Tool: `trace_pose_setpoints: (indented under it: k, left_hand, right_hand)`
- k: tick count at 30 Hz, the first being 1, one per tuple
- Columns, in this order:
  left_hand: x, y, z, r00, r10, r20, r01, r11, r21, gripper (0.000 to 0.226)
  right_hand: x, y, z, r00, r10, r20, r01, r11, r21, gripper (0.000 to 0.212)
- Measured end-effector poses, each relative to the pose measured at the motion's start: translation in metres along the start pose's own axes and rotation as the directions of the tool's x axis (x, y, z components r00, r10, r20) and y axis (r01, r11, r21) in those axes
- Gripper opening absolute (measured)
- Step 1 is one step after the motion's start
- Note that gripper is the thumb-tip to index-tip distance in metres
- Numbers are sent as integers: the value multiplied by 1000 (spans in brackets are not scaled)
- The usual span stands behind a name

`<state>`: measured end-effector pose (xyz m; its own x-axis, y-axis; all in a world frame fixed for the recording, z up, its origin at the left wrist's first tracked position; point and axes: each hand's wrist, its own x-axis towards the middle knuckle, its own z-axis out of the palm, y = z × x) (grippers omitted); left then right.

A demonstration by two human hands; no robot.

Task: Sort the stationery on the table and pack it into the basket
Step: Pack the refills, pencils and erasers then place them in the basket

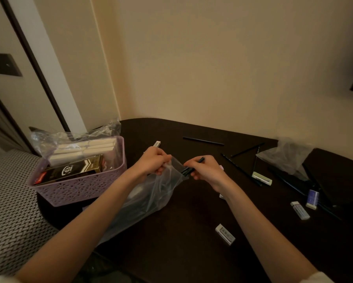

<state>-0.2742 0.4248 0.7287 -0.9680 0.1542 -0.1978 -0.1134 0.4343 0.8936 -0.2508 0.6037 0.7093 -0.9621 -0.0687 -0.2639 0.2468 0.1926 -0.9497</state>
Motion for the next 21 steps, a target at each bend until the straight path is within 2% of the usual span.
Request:
trace_pose_setpoints:
  k: [6, 12, 18, 21]
  left_hand:
    - [1, -1, 1, 1000, 8, 11, -8, 1000, -8, 17]
    - [3, -3, 3, 1000, 17, 11, -17, 1000, -13, 17]
    - [5, -4, 7, 999, 41, -2, -41, 999, -35, 16]
    - [4, -6, 9, 998, 53, -17, -54, 998, -45, 15]
  right_hand:
    - [2, 10, -5, 989, -9, -150, 34, 986, 165, 26]
    - [-1, 15, -9, 969, -45, -242, 92, 978, 187, 18]
    - [-2, 20, -5, 944, -143, -297, 176, 980, 89, 17]
    - [2, 18, -5, 959, -60, -276, 109, 980, 166, 16]
